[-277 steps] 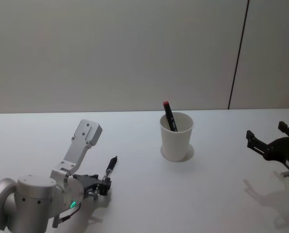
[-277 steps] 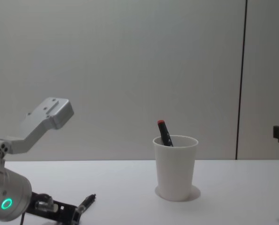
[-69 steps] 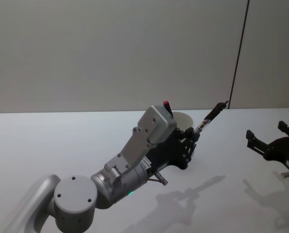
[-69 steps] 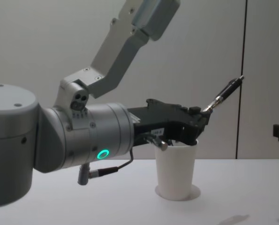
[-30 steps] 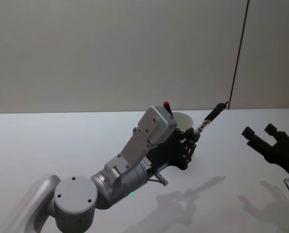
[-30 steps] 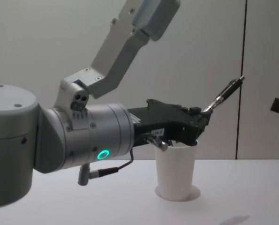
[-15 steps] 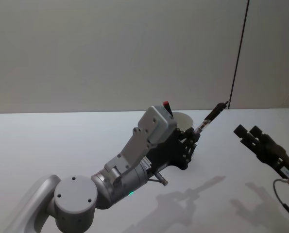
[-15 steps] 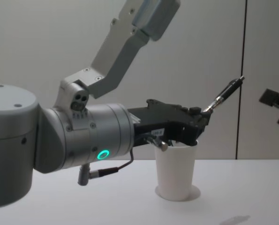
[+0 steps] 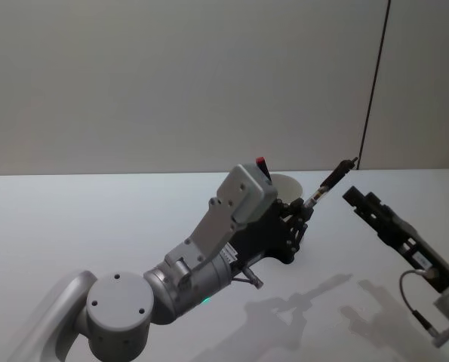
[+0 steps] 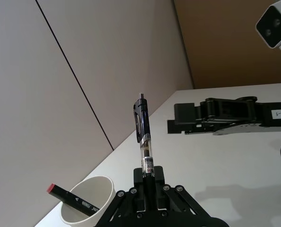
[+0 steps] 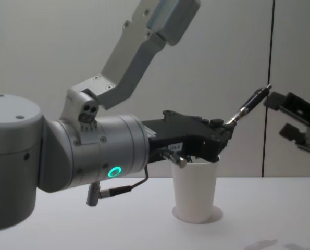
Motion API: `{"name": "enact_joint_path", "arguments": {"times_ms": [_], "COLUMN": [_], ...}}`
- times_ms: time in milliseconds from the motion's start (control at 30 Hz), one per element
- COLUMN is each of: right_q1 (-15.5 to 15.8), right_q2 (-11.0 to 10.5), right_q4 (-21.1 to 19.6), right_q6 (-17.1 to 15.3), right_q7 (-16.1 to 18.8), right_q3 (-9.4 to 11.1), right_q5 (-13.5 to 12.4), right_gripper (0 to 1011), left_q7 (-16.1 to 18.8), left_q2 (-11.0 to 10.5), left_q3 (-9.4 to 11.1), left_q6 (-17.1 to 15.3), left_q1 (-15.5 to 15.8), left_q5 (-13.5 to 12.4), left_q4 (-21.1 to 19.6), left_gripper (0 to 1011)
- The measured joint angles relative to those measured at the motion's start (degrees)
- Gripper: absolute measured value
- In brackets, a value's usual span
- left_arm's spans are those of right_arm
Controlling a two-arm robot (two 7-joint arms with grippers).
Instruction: Place the pen into the pen holder.
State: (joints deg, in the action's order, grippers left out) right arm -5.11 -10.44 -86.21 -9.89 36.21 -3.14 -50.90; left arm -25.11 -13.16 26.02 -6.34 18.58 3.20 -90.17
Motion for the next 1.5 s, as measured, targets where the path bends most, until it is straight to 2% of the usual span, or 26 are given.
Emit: {"name": "enact_joint_path", "arguments": {"times_ms": [667,1500], "right_q1": [-4.37,-5.75], "right_q2": [2.87,3.71], "right_q4": [3.89,4.29], "right_q6": [-1.95,-1.30], "right_q7": [-3.10,-5.19], "right_q3": [-3.06,-4.80], "right_q5": [-3.20,-4.72], "right_gripper": [1001,1001], "left_q7": [0.00,-0.01], "left_q2": [0.00,0.00], "left_q3": [0.00,0.00], "left_q6": [0.00,0.00], "left_q1": [0.00,0.00], "left_q5": [0.00,0.00], "left_q4": [0.00,0.00], "left_gripper": [138,139]}}
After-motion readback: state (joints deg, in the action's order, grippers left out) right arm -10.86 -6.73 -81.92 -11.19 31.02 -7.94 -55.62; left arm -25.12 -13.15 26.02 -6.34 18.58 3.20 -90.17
